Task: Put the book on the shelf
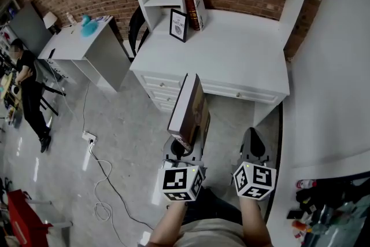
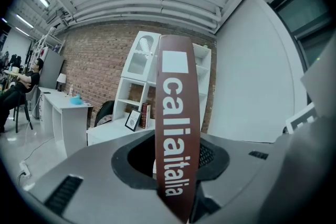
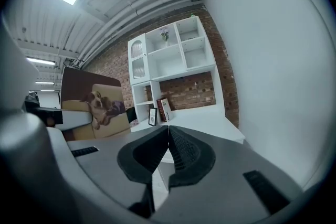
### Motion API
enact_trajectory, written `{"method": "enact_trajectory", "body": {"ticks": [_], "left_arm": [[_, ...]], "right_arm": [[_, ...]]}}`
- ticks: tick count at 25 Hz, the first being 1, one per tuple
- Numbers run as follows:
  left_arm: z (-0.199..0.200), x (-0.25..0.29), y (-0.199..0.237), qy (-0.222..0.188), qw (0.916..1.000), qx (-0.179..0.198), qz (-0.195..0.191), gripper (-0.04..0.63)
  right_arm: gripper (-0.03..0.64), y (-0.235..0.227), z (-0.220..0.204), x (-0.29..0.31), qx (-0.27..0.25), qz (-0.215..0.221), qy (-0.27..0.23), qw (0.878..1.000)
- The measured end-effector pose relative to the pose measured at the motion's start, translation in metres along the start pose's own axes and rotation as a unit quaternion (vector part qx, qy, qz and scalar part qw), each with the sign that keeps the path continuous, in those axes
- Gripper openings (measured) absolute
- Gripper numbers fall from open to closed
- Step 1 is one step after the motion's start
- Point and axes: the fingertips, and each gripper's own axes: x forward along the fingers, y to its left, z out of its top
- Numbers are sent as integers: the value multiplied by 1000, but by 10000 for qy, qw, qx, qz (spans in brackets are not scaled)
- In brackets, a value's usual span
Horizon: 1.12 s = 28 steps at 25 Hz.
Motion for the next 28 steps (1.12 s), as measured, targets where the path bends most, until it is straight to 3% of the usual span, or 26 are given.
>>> {"method": "enact_trajectory", "body": {"ticks": [10,28], "left_arm": [[7,60,23,62,10000,1,-4,147],[49,232,72,144,9994,17,-330,147]], "right_arm": [[17,-1,6,62,-3,-41,68,10000],[17,-4,51,232,-27,-317,80,9995]]}}
